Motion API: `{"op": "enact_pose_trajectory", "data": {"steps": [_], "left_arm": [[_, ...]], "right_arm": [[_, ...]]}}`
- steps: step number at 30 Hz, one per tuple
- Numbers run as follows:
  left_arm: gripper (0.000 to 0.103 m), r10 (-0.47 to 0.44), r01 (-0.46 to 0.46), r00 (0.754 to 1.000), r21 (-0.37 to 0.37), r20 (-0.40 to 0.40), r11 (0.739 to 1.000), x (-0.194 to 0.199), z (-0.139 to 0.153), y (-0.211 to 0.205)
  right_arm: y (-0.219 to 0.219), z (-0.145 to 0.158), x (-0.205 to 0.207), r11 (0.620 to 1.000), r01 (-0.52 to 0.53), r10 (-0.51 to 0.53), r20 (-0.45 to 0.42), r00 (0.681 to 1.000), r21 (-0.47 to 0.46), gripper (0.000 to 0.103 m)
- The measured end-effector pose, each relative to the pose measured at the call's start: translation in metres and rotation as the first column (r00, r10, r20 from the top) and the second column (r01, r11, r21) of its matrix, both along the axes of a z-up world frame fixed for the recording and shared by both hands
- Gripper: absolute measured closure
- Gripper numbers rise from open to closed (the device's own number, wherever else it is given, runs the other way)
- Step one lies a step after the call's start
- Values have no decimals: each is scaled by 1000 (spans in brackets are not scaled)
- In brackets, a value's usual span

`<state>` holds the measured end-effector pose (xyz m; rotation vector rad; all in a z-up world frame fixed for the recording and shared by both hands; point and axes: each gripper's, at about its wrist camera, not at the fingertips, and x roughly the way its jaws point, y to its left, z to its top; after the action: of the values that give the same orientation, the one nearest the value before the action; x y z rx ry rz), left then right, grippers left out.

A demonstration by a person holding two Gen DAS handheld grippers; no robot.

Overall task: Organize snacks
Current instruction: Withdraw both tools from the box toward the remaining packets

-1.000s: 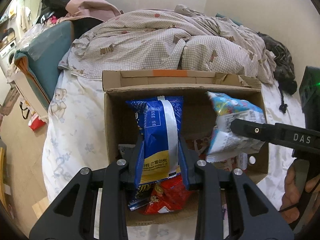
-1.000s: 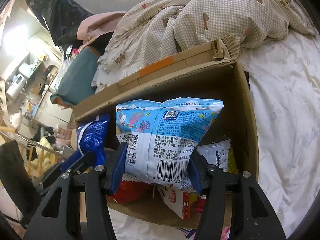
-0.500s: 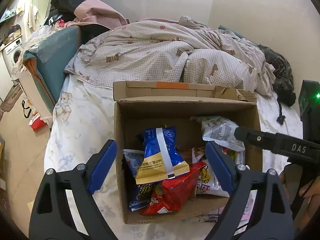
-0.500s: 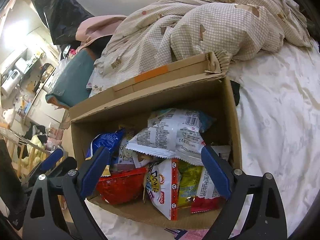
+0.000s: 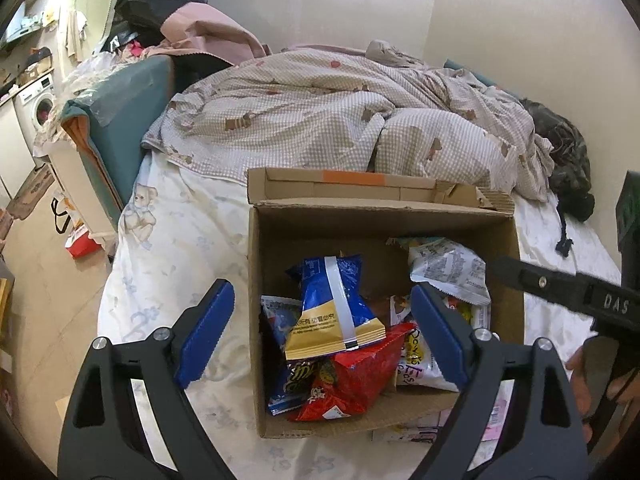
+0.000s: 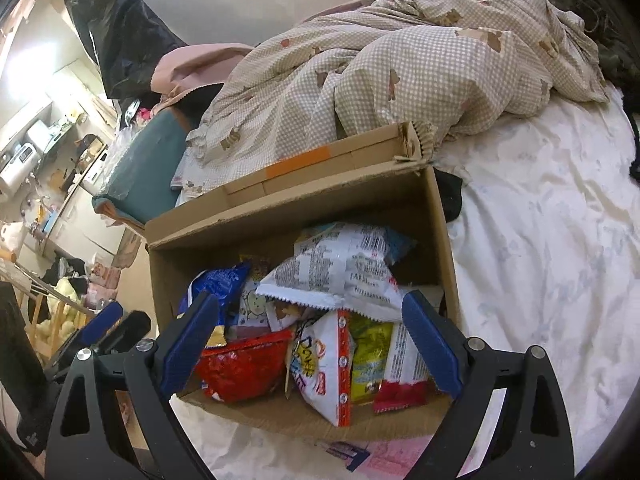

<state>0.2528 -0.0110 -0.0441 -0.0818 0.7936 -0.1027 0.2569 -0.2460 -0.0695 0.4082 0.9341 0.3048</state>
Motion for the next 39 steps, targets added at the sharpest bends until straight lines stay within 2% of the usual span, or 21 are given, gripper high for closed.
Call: {"op": "enact_pose_trajectory", "data": {"steps": [6,10,16,27,33,39], "left_arm": [[15,-1,1,1000,1,19,1000,-15,12,6],[15,27,-27,999,9,32,1000,-28,16,13],[15,41,-41,999,-31,-2,999,-42,14,22],[15,44,-47,996,-28,-74,999,-69,-1,25],[15,50,-50,996,-7,-78,999,-83,-2,23],[15,53,-55,995,-18,-90,998,-91,-5,25]], "right_arm": [[8,11,-20,999,-36,36,24,999,-27,8],[7,13,-37,999,-39,39,36,999,-10,8],[-1,5,-59,1000,-14,15,-7,1000,7,8],[-29,-6,-92,997,62,-58,-81,995,53,8],[-39,-15,-102,991,92,-80,-128,989,94,8],[-41,-24,-107,995,77,-67,-152,986,60,8]]}}
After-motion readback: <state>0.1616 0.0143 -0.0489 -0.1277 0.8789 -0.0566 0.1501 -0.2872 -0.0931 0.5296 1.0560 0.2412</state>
